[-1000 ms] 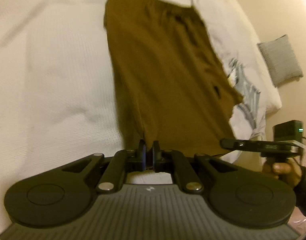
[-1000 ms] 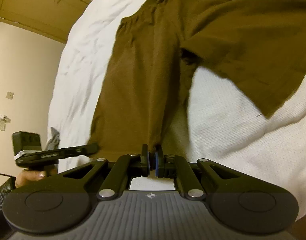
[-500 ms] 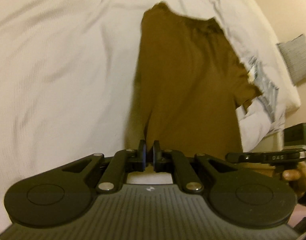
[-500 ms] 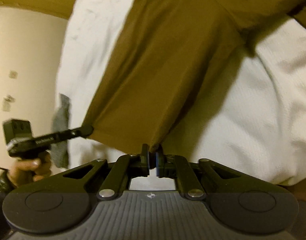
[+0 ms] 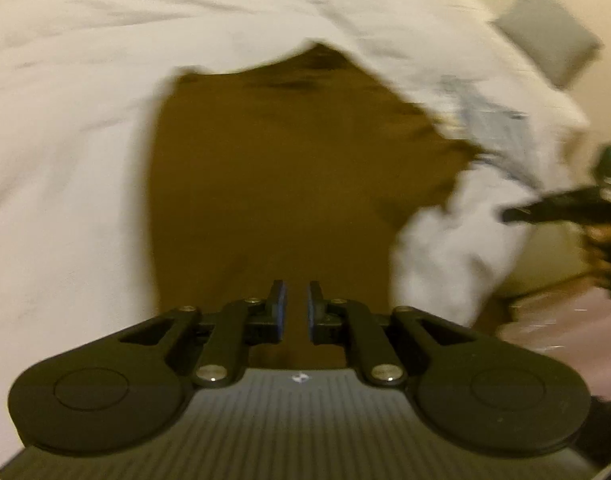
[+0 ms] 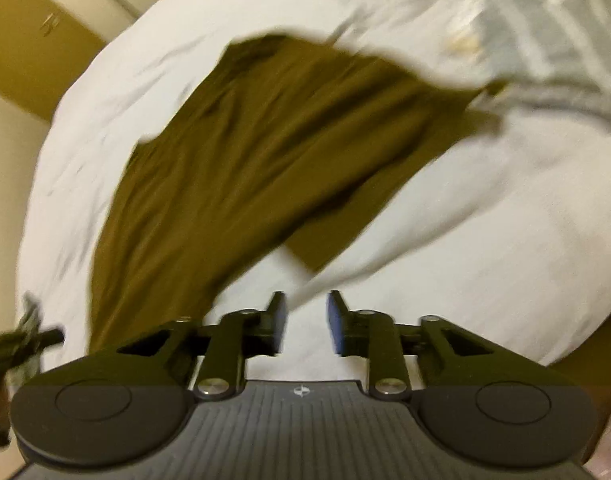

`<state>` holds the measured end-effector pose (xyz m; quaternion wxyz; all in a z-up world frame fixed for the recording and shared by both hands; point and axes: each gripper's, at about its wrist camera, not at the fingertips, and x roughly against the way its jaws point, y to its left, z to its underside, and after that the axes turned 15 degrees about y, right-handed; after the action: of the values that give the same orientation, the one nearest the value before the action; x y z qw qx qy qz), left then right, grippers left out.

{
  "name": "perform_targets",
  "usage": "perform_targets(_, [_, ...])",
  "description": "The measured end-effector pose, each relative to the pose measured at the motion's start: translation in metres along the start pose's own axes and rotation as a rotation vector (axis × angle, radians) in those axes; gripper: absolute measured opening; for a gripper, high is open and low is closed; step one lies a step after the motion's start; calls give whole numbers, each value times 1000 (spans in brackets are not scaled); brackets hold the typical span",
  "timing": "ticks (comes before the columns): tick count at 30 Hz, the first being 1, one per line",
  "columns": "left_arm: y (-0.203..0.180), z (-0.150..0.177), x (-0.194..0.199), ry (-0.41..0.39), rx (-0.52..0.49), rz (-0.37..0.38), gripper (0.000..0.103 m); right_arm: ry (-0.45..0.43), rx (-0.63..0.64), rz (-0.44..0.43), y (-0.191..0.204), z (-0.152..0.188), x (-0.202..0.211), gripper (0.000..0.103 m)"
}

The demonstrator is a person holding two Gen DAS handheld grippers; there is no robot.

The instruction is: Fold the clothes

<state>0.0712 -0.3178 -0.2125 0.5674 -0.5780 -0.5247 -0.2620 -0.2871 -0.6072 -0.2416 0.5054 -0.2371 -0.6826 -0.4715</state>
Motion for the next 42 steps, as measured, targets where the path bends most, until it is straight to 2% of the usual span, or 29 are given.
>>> perform_targets(3, [-52, -22, -45, 13, 6, 102, 17, -41, 17, 37, -28, -37, 11, 40])
perform_targets(5, [-79, -36, -78, 27, 57, 131, 17, -54, 24, 24, -50, -62, 11, 45])
perform_targets(7, [-97, -47, -111, 37, 143, 159, 18, -55, 35, 4, -73, -88, 9, 45])
perform_targets(13, [-112, -69, -170, 18, 418, 210, 24, 20, 55, -99, -130, -146, -3, 51])
perform_targets(16, [-110, -73, -182, -21, 551, 256, 24, 56, 63, -122, -143, -159, -7, 53])
perform_targets(19, [-111, -79, -192, -38, 626, 284, 24, 76, 49, -156, -150, -163, -8, 58])
perform_targets(22, [-107, -83, -202, -40, 671, 300, 23, 95, 47, -168, -154, -164, -12, 59])
perform_targets(23, [-106, -85, -205, -41, 680, 309, 19, 100, 46, -170, -155, -164, -13, 59])
perform_targets(24, [-106, -87, -207, -40, 688, 313, 1, 103, 45, -176, -155, -165, -15, 59])
perform_targets(27, [-112, -88, -204, -46, 683, 310, 0, 107, 19, -194, -159, -167, -21, 59])
perform_targets(32, [-127, -78, -174, -72, 613, 344, 0, 117, -59, -268, -168, -170, -32, 59])
perform_targets(33, [-129, -75, -171, -62, 608, 340, 0, 124, -76, -287, -170, -171, -36, 57])
perform_targets(34, [-130, -70, -171, -50, 611, 339, 0, 136, -93, -292, -171, -172, -39, 45])
perform_targets(35, [-129, -65, -170, -40, 617, 339, 0, 149, -110, -297, -172, -173, -42, 24])
perform_targets(36, [-130, -61, -170, -28, 622, 338, 0, 158, -118, -285, -172, -174, -44, 7])
perform_targets(42, [-156, -39, -155, 30, 584, 360, 0, 200, 62, -127, -151, -170, -14, 3])
